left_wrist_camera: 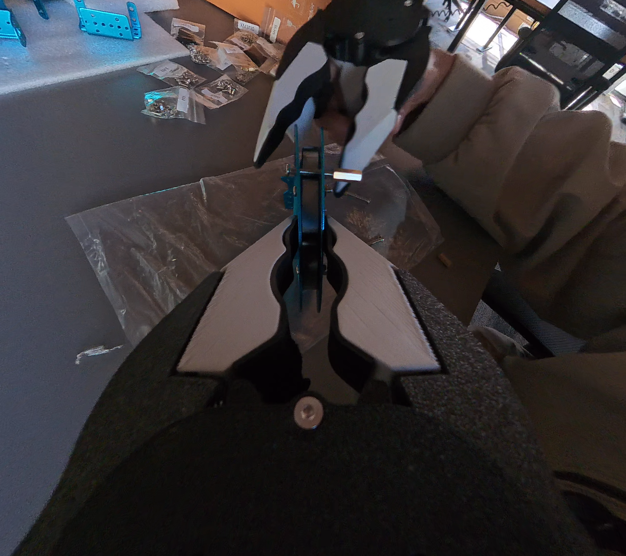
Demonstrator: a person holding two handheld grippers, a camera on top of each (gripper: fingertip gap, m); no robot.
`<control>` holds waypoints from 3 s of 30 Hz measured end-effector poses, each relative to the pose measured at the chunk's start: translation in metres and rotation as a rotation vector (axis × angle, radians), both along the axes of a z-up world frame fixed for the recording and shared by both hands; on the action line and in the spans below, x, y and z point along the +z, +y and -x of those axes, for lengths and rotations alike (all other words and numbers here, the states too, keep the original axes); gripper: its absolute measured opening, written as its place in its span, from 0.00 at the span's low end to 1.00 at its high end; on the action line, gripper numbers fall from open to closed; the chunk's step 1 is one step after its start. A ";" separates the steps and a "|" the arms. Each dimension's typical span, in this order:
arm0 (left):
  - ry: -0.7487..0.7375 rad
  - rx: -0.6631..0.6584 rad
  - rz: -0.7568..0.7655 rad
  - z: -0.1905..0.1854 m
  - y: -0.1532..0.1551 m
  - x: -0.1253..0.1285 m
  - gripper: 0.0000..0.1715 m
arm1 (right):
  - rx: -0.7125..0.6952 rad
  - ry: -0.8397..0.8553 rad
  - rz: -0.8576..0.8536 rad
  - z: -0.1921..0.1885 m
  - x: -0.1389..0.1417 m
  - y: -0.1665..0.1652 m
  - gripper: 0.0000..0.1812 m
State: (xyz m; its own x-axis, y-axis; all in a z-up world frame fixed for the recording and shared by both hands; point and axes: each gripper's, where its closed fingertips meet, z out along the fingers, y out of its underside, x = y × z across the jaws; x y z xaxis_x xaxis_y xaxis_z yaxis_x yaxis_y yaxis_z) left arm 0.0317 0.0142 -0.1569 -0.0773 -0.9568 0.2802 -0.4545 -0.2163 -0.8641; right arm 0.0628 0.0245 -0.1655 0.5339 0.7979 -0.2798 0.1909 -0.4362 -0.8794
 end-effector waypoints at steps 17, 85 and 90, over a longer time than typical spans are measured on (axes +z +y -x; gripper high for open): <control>0.000 -0.228 -0.181 0.025 -0.004 0.011 0.22 | 0.321 0.235 0.080 0.015 0.002 -0.010 0.14; 0.289 -0.390 0.343 0.009 0.001 0.010 0.03 | 0.340 0.226 0.066 0.020 0.002 -0.008 0.14; 0.208 -0.432 0.352 0.016 -0.009 0.015 0.07 | 0.371 0.231 0.071 0.021 0.003 -0.014 0.14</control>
